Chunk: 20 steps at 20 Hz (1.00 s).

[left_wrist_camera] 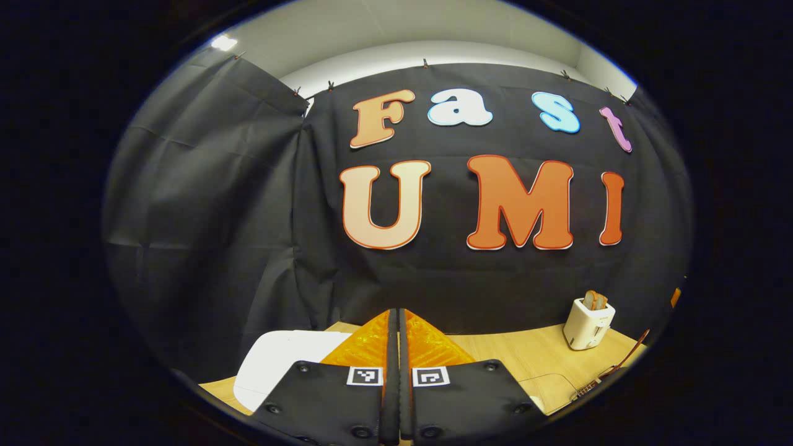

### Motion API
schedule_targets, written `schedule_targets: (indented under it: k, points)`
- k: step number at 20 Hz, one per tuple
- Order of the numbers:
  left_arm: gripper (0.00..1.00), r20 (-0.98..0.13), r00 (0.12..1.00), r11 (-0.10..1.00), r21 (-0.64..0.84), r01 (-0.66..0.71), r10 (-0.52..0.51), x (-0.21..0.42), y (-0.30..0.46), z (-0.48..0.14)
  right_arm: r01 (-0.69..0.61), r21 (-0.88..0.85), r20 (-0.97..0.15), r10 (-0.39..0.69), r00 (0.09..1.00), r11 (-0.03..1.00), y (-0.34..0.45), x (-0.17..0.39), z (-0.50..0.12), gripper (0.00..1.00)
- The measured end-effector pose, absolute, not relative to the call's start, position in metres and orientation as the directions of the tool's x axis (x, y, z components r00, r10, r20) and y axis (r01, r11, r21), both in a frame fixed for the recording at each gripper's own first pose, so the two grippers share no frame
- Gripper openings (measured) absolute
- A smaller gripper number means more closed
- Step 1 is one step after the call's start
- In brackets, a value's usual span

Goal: Close the left gripper, press the button to open the rice cooker; take a wooden spoon from the chopstick holder with the right hand, scoop a spoonful of rice and pour it into the rice cooker, then put the wooden spoon back into the chopstick holder.

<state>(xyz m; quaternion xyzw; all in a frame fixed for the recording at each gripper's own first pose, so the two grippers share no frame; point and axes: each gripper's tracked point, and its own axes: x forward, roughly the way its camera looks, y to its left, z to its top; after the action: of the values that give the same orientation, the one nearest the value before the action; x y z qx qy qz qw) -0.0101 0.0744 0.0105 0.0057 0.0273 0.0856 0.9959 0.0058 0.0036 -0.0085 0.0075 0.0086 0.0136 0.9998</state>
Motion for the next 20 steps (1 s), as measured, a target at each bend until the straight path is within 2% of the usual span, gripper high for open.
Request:
schedule_targets:
  k: [3, 4, 5, 6, 7, 8, 9, 10, 11, 12, 13, 14, 16, 17, 18, 19, 20]
  points:
    - [0.04, -0.098, 0.971, 0.976, 0.033, -0.217, 0.219, -0.01, 0.096, 0.009, -0.027, 0.02, -0.021, 0.027, 0.999, 0.999, 0.003, 0.006, -0.009, 0.92]
    - [0.04, -0.12, 0.967, 0.974, 0.034, -0.224, 0.226, -0.01, 0.101, 0.007, -0.024, 0.022, -0.024, 0.025, 0.999, 0.999, 0.002, 0.006, -0.01, 0.96]
    - [0.04, -0.141, 0.961, 0.972, 0.039, -0.233, 0.236, -0.01, 0.106, 0.002, -0.024, 0.021, -0.026, 0.025, 0.999, 0.999, 0.001, 0.007, -0.011, 0.92]
    - [0.04, -0.163, 0.954, 0.968, 0.043, -0.249, 0.252, -0.009, 0.111, -0.003, -0.019, 0.019, -0.029, 0.02, 0.999, 1.0, 0.001, 0.008, -0.012, 0.96]
    - [0.04, -0.185, 0.947, 0.965, 0.045, -0.259, 0.263, -0.01, 0.122, -0.007, -0.014, 0.016, -0.033, 0.014, 0.999, 1.0, -0.001, 0.008, -0.014, 0.96]
    - [0.04, -0.212, 0.94, 0.963, 0.041, -0.266, 0.268, -0.011, 0.13, -0.015, -0.008, 0.012, -0.038, 0.009, 0.999, 1.0, -0.002, 0.009, -0.016, 0.92]
    - [0.04, -0.242, 0.933, 0.963, 0.035, -0.265, 0.266, -0.013, 0.134, -0.024, -0.003, 0.012, -0.044, 0.003, 0.999, 1.0, -0.003, 0.011, -0.019, 0.96]
    - [0.04, -0.268, 0.927, 0.964, 0.029, -0.265, 0.263, -0.015, 0.137, -0.033, -0.003, 0.011, -0.05, 0.004, 0.999, 1.0, -0.002, 0.011, -0.022, 0.93]
    - [0.04, -0.295, 0.92, 0.964, 0.021, -0.265, 0.259, -0.016, 0.141, -0.041, -0.003, 0.014, -0.056, 0.004, 0.998, 1.0, -0.002, 0.012, -0.024, 0.96]
    - [0.04, -0.322, 0.912, 0.964, 0.007, -0.266, 0.254, -0.017, 0.145, -0.052, -0.008, 0.018, -0.065, 0.009, 0.998, 1.0, -0.001, 0.013, -0.027, 0.92]
    - [0.04, -0.347, 0.907, 0.965, -0.013, -0.26, 0.24, -0.019, 0.146, -0.061, -0.011, 0.022, -0.076, 0.012, 0.997, 1.0, 0.0, 0.013, -0.031, 0.92]
    - [0.04, -0.373, 0.901, 0.967, -0.038, -0.252, 0.22, -0.02, 0.145, -0.069, -0.014, 0.026, -0.085, 0.016, 0.996, 1.0, 0.001, 0.015, -0.035, 0.96]
    - [0.04, -0.422, 0.883, 0.966, -0.058, -0.253, 0.206, -0.022, 0.148, -0.091, -0.017, 0.031, -0.102, 0.02, 0.995, 0.999, 0.001, 0.016, -0.04, 0.93]
    - [0.04, -0.445, 0.871, 0.965, -0.057, -0.257, 0.206, -0.022, 0.151, -0.099, -0.018, 0.03, -0.106, 0.021, 0.994, 0.999, 0.001, 0.016, -0.043, 0.96]
    - [0.04, -0.464, 0.86, 0.962, -0.053, -0.269, 0.215, -0.023, 0.156, -0.109, -0.015, 0.03, -0.112, 0.018, 0.994, 0.999, -0.001, 0.017, -0.045, 0.96]
    - [0.04, -0.494, 0.841, 0.957, -0.058, -0.284, 0.22, -0.022, 0.161, -0.124, -0.014, 0.031, -0.118, 0.018, 0.993, 0.999, -0.002, 0.018, -0.047, 0.92]
    - [0.04, -0.536, 0.816, 0.951, -0.075, -0.301, 0.216, -0.024, 0.163, -0.139, -0.012, 0.031, -0.125, 0.016, 0.992, 0.999, -0.003, 0.018, -0.05, 0.96]
